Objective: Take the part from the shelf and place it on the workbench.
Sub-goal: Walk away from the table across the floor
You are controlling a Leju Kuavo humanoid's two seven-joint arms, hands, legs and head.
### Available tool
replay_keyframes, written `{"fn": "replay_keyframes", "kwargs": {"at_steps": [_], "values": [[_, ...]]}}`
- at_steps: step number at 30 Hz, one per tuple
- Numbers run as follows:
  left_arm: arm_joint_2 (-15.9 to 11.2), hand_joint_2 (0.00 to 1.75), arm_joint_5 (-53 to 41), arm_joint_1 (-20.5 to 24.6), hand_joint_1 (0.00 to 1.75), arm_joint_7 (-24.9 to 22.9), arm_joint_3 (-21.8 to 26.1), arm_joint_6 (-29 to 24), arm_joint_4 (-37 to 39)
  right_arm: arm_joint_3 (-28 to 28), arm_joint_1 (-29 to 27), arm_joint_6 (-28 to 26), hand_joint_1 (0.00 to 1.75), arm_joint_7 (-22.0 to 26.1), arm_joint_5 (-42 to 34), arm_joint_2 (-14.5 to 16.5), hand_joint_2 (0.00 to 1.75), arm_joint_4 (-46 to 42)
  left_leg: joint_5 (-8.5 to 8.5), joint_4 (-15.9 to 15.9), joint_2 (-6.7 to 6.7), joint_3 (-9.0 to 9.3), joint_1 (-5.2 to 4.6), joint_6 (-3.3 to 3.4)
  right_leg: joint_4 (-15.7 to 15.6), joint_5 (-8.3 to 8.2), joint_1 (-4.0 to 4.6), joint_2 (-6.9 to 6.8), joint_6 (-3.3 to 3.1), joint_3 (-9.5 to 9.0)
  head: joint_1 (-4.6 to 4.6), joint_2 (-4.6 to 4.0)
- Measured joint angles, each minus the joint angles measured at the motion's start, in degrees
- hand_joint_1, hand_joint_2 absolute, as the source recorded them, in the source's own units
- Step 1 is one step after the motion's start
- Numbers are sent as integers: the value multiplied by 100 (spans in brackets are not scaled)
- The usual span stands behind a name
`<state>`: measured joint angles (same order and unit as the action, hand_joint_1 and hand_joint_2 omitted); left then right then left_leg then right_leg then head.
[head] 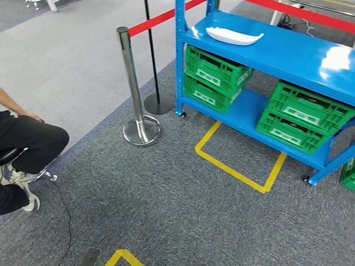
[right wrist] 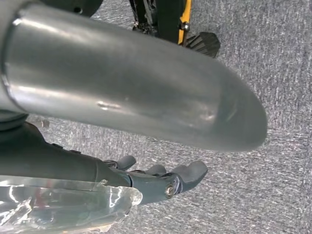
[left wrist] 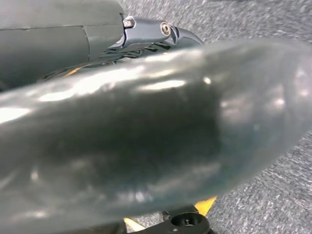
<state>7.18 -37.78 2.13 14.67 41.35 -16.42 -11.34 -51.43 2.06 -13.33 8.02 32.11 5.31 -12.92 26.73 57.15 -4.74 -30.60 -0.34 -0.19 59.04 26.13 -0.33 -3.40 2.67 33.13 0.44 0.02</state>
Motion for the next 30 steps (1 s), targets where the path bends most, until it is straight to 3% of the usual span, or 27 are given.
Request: {"fn": "replay_keyframes", "kwargs": {"at_steps": [2, 4, 6, 7, 8, 9, 11, 13, 15, 16, 17, 19, 21, 23, 24, 25, 28, 30], "values": [[-1, 0, -1, 13, 0, 1, -1, 3, 0, -1, -11, 2, 0, -2, 2, 2, 0, 0, 22, 1, -20, 21, 20, -64, -10, -22, -3, 116, -69, 3, -9, 0], [-3, 0, -8, 25, 0, 3, -1, 5, 0, -2, -10, 6, 0, -4, 6, 8, 0, 0, 205, 241, 175, -73, 45, -131, -33, -46, -27, 226, -137, -2, -26, 0], [-4, 0, -25, 16, 0, 3, -1, 4, 0, -2, 9, 14, 0, -4, 13, 11, 0, 0, 549, 910, 380, -396, 61, -166, -39, -58, -39, 343, -186, 5, -47, 0], [-4, 0, -34, 4, 0, 2, -2, 3, 0, -2, 15, 18, 0, -4, 16, 12, 0, 0, 685, 1276, 406, -585, 64, -175, -38, -59, -38, 410, -200, 10, -50, 0], [-4, 0, -42, -6, 0, 1, -2, 2, 0, -2, 14, 22, 0, -4, 19, 13, 0, 0, 735, 1525, 417, -724, 67, -179, -38, -60, -36, 479, -206, 12, -51, 0], [-7, 0, -48, -12, 0, 0, -1, -1, 0, -2, 7, 30, 0, -1, 23, 14, 0, 0, 674, 1587, 425, -777, 69, -178, -38, -63, -35, 551, -205, 12, -51, 0], [-15, 0, -58, -11, 0, 0, -1, -5, 0, -2, -9, 46, 0, 19, 30, 20, 0, 0, 291, 1105, 486, -580, 84, -169, -38, -72, -45, 694, -186, 10, -52, 0], [-20, 0, -66, -4, 0, 0, -2, -9, 0, -2, -6, 56, 0, 50, 33, 27, 0, -1, -17, 388, 685, -260, 116, -156, -18, -83, -42, 832, -134, 35, -57, 0], [-20, 0, -72, 6, 0, -3, -2, -11, 0, -2, -3, 58, 0, 73, 35, 28, 0, -1, -63, 68, 802, -128, 125, -123, -16, -106, -40, 939, -58, 82, -62, 0], [-18, 0, -74, 12, 0, -5, -2, -11, 0, -4, -13, 58, 0, 79, 35, 28, 0, -1, -56, 41, 770, -120, 121, -88, -31, -122, -49, 987, -18, 115, -61, 0], [-17, 0, -75, 16, 0, -8, -1, -12, 0, -8, -30, 57, 0, 82, 35, 27, 0, 0, -71, 35, 723, -122, 119, -47, -44, -132, -58, 971, 18, 136, -63, 0], [-21, 0, -75, 24, 0, -8, 1, -12, 0, -15, -52, 56, 0, 84, 37, 28, 0, 0, -93, 11, 618, -118, 120, 32, 118, -12, -57, 743, 71, 240, -29, 0], [-28, 0, -75, 16, 0, -7, 3, -11, 0, -17, -28, 57, 0, 87, 42, 32, 0, 0, -91, 3, 495, -117, 100, 81, 718, 340, -49, 463, 94, 509, 10, 0], [-27, 0, -75, 1, 0, -7, 3, -8, 0, -17, -8, 59, 0, 91, 43, 34, 0, 0, -83, 3, 358, -116, 76, 104, 1390, 639, -49, 396, 108, 814, 15, 0], [-28, 0, -75, -2, 0, -7, 3, -7, 0, -17, -13, 58, 0, 92, 44, 33, 0, 0, -78, 4, 296, -114, 71, 107, 1522, 657, -47, 391, 112, 862, 15, 0], [-28, 0, -75, -2, 0, -7, 3, -7, 0, -18, -22, 58, 0, 92, 44, 33, 0, 0, -74, 4, 241, -107, 70, 104, 1406, 557, -47, 378, 112, 784, 15, 0], [-25, 0, -77, 0, 0, -7, 4, -7, 0, -20, -18, 58, 0, 83, 49, 34, 0, 0, -38, 13, 91, -66, 55, 51, 358, 100, -36, 138, 77, 187, 14, 0], [-24, 0, -78, 3, 0, -8, 3, -6, 0, -20, 2, 56, 0, 66, 58, 35, 0, 0, -24, 24, 16, -47, 29, -6, 33, 15, -13, 43, 13, 7, 5, 0]]}}
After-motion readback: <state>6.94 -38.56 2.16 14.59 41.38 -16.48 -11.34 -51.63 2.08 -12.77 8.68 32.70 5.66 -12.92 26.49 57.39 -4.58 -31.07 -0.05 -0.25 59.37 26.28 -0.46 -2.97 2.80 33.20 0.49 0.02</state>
